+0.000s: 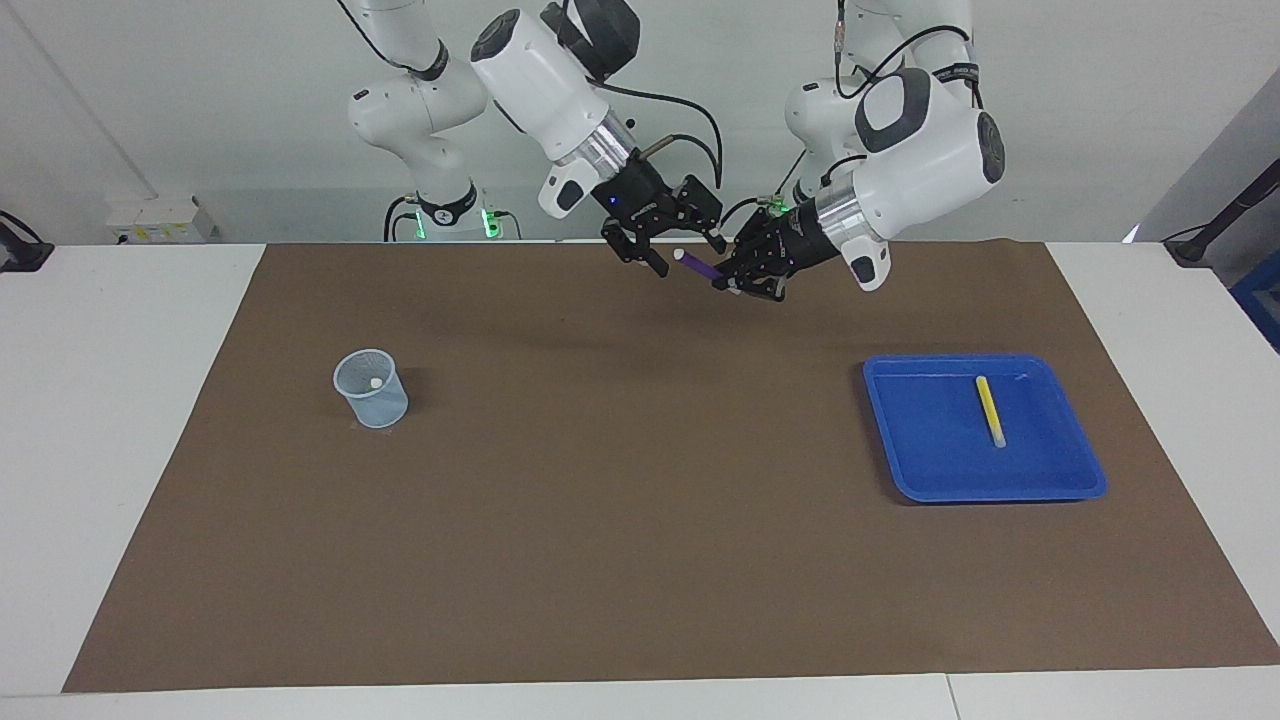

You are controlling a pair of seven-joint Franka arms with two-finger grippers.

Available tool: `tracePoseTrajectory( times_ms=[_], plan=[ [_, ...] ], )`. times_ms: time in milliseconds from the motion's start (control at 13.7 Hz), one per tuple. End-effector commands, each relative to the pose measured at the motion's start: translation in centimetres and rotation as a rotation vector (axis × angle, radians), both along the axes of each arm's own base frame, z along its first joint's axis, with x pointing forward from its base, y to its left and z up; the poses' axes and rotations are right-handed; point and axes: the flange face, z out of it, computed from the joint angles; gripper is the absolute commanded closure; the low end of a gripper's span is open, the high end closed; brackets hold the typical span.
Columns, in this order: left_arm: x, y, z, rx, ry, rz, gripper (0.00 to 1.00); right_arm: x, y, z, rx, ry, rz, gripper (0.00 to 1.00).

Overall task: Transfer and insert pens with both arms
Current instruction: 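Hold the purple pen out while the right gripper reaches toward it, then close the right gripper on the purple pen's tip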

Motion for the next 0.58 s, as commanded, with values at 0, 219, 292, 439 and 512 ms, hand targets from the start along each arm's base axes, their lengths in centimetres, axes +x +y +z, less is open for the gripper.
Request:
tracePoseTrajectory(
  times_ms=[0,219,292,439,512],
  plan=[
    [-0.8,-0.2,0.1,-0.012,0.006,0.036,1.0,-0.2,-0.8,0.1,-0.025,-0.012,0.025,0.12],
    [-1.0,-0.2,0.2,-0.015,0.009,0.041,1.0,0.4,-1.2,-0.4,-0.04,-0.037,0.058,0.23],
    [-1.0,-0.2,0.1,-0.017,0.01,0.044,1.0,0.4,-1.3,-0.4,-0.04,-0.038,0.058,0.29],
    [-0.9,-0.2,0.1,-0.019,0.013,0.049,1.0,0.8,-1.7,-0.5,-0.044,-0.049,0.06,0.34],
    [-1.0,-0.3,0.1,-0.022,0.018,0.053,1.0,1.1,-2.1,-0.6,-0.048,-0.057,0.065,0.34]
  ],
)
